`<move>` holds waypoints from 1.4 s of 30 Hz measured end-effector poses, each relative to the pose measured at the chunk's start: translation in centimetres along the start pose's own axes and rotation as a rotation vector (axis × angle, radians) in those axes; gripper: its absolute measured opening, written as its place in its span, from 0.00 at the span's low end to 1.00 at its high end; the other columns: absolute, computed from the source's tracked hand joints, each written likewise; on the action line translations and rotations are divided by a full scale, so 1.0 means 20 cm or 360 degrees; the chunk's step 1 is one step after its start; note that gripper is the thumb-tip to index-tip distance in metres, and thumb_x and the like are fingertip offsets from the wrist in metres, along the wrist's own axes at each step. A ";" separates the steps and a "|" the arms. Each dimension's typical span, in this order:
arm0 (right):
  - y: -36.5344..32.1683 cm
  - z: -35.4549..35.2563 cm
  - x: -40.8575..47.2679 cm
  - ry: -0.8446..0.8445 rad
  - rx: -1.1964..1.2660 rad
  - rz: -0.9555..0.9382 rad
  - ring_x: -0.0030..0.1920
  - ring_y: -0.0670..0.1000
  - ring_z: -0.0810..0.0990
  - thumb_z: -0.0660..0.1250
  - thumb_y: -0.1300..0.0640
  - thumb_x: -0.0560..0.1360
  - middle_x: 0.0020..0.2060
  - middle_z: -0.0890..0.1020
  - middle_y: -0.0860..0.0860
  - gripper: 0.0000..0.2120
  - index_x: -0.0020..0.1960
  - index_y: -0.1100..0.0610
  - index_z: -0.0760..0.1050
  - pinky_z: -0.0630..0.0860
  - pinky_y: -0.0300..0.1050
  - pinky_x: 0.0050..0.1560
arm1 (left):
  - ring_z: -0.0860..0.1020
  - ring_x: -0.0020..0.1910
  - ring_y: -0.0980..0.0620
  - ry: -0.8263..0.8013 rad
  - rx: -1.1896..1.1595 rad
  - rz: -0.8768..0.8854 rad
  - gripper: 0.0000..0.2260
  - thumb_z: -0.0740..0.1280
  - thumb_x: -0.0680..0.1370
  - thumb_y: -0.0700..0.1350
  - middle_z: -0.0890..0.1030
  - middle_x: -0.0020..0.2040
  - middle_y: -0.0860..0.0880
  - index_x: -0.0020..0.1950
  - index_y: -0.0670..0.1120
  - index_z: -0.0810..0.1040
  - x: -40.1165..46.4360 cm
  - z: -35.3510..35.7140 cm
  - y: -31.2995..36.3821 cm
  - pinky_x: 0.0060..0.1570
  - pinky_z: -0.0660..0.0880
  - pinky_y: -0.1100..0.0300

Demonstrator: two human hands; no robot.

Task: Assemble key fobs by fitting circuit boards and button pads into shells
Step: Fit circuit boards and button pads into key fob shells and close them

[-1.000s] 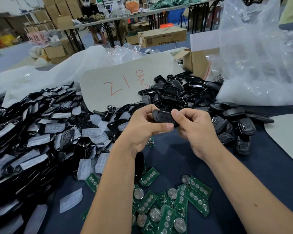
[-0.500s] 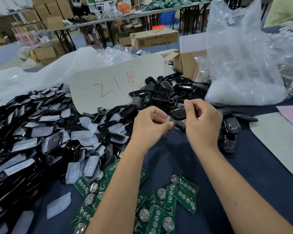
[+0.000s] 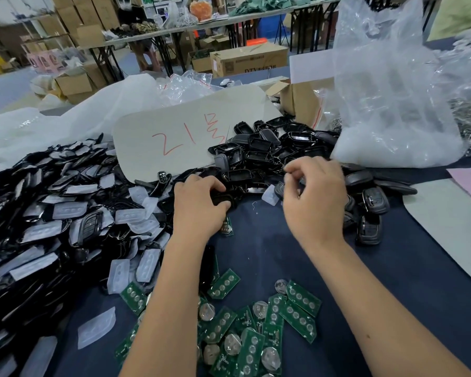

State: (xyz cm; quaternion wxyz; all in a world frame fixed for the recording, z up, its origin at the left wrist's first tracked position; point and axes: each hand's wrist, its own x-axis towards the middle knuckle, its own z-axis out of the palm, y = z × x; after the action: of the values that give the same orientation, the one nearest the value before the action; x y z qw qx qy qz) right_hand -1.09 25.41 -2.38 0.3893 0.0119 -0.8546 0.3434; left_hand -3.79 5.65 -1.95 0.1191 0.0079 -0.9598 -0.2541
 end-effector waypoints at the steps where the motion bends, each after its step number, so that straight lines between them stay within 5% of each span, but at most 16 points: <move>1: -0.01 0.02 -0.01 -0.0090 0.0029 -0.0077 0.48 0.55 0.74 0.70 0.64 0.76 0.42 0.81 0.49 0.04 0.49 0.56 0.81 0.72 0.49 0.50 | 0.73 0.60 0.44 0.0003 0.0012 0.0005 0.08 0.77 0.73 0.48 0.74 0.52 0.52 0.51 0.54 0.83 0.00 0.00 0.00 0.63 0.68 0.56; 5: -0.04 0.07 -0.06 -0.0602 0.0279 -0.0294 0.46 0.49 0.75 0.73 0.57 0.77 0.40 0.80 0.45 0.02 0.46 0.53 0.81 0.75 0.50 0.50 | 0.77 0.53 0.48 0.0050 -0.0114 0.0030 0.07 0.78 0.71 0.46 0.75 0.43 0.58 0.41 0.56 0.82 -0.01 -0.02 0.01 0.58 0.73 0.52; 8: -0.07 0.10 -0.10 -0.1002 0.0365 -0.0341 0.45 0.46 0.75 0.75 0.50 0.77 0.41 0.80 0.43 0.05 0.46 0.51 0.82 0.76 0.50 0.51 | 0.76 0.38 0.61 0.0089 -0.0334 -0.0015 0.10 0.81 0.69 0.47 0.79 0.34 0.59 0.35 0.53 0.80 -0.01 -0.07 0.00 0.42 0.72 0.60; 14: -0.11 0.09 -0.13 -0.1374 0.0283 -0.0425 0.52 0.46 0.72 0.75 0.35 0.71 0.46 0.75 0.42 0.17 0.50 0.47 0.81 0.74 0.47 0.51 | 0.64 0.24 0.59 0.0113 -0.0737 -0.0195 0.18 0.75 0.77 0.49 0.69 0.23 0.57 0.31 0.47 0.73 0.01 -0.15 -0.06 0.26 0.62 0.68; 18: -0.13 0.10 -0.14 -0.1281 -0.0022 -0.0555 0.65 0.52 0.67 0.70 0.37 0.77 0.66 0.71 0.48 0.26 0.71 0.48 0.75 0.71 0.48 0.63 | 0.77 0.32 0.52 0.0123 -0.0972 -0.0283 0.15 0.71 0.81 0.44 0.75 0.31 0.45 0.38 0.36 0.76 0.01 -0.16 -0.08 0.36 0.75 0.61; 21: -0.14 0.11 -0.13 -0.1378 -0.0143 -0.0637 0.68 0.54 0.66 0.68 0.41 0.80 0.73 0.72 0.46 0.27 0.75 0.50 0.74 0.66 0.49 0.70 | 0.83 0.31 0.51 0.0117 -0.1227 -0.0375 0.05 0.67 0.82 0.38 0.84 0.40 0.41 0.50 0.40 0.82 -0.01 -0.16 -0.07 0.35 0.80 0.59; 25: -0.12 0.10 -0.12 -0.1329 0.0103 -0.0504 0.59 0.52 0.72 0.73 0.50 0.79 0.57 0.81 0.47 0.13 0.62 0.53 0.83 0.71 0.50 0.61 | 0.81 0.29 0.51 0.0113 -0.1459 -0.0460 0.15 0.62 0.82 0.32 0.85 0.40 0.45 0.58 0.50 0.82 0.00 -0.18 -0.07 0.32 0.79 0.61; 29: -0.13 0.12 -0.13 -0.1074 0.0250 -0.0379 0.49 0.53 0.80 0.66 0.55 0.84 0.46 0.85 0.50 0.10 0.52 0.58 0.84 0.76 0.53 0.54 | 0.81 0.28 0.51 0.0087 -0.1465 -0.0511 0.11 0.64 0.81 0.33 0.86 0.38 0.47 0.52 0.46 0.84 0.00 -0.18 -0.06 0.32 0.80 0.61; 32: -0.10 0.12 -0.13 -0.0834 0.0506 0.0040 0.35 0.52 0.80 0.64 0.57 0.85 0.32 0.82 0.49 0.12 0.45 0.58 0.80 0.77 0.51 0.42 | 0.80 0.27 0.50 0.0036 -0.1485 -0.0564 0.06 0.65 0.83 0.37 0.87 0.37 0.47 0.52 0.44 0.81 0.00 -0.17 -0.06 0.28 0.79 0.61; 35: -0.08 0.12 -0.10 -0.0710 0.0854 0.0548 0.29 0.48 0.78 0.62 0.59 0.85 0.31 0.84 0.50 0.10 0.49 0.54 0.80 0.74 0.40 0.31 | 0.76 0.23 0.53 -0.0095 -0.1581 -0.0672 0.06 0.63 0.85 0.39 0.86 0.36 0.45 0.55 0.43 0.80 0.00 -0.16 -0.05 0.23 0.71 0.65; 38: -0.07 0.11 -0.07 -0.0654 0.1244 0.0959 0.28 0.45 0.75 0.62 0.61 0.85 0.30 0.83 0.51 0.10 0.51 0.55 0.80 0.71 0.36 0.28 | 0.78 0.27 0.53 -0.0252 -0.1632 -0.0653 0.07 0.65 0.83 0.37 0.85 0.39 0.43 0.59 0.43 0.80 0.00 -0.15 -0.05 0.27 0.74 0.65; 42: -0.05 0.11 -0.06 -0.0660 0.1434 0.1060 0.28 0.45 0.75 0.69 0.62 0.81 0.30 0.83 0.51 0.02 0.51 0.59 0.81 0.70 0.36 0.28 | 0.85 0.36 0.48 -0.0439 -0.1735 -0.0590 0.18 0.66 0.79 0.27 0.87 0.43 0.40 0.66 0.44 0.77 -0.01 -0.17 -0.05 0.37 0.80 0.64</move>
State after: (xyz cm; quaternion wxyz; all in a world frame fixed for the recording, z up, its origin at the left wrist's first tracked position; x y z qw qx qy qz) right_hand -1.46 23.02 -3.71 0.0424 -0.0260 -0.6407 0.7662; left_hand -2.79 3.16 0.28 -0.0663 0.0801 -0.6801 -0.7257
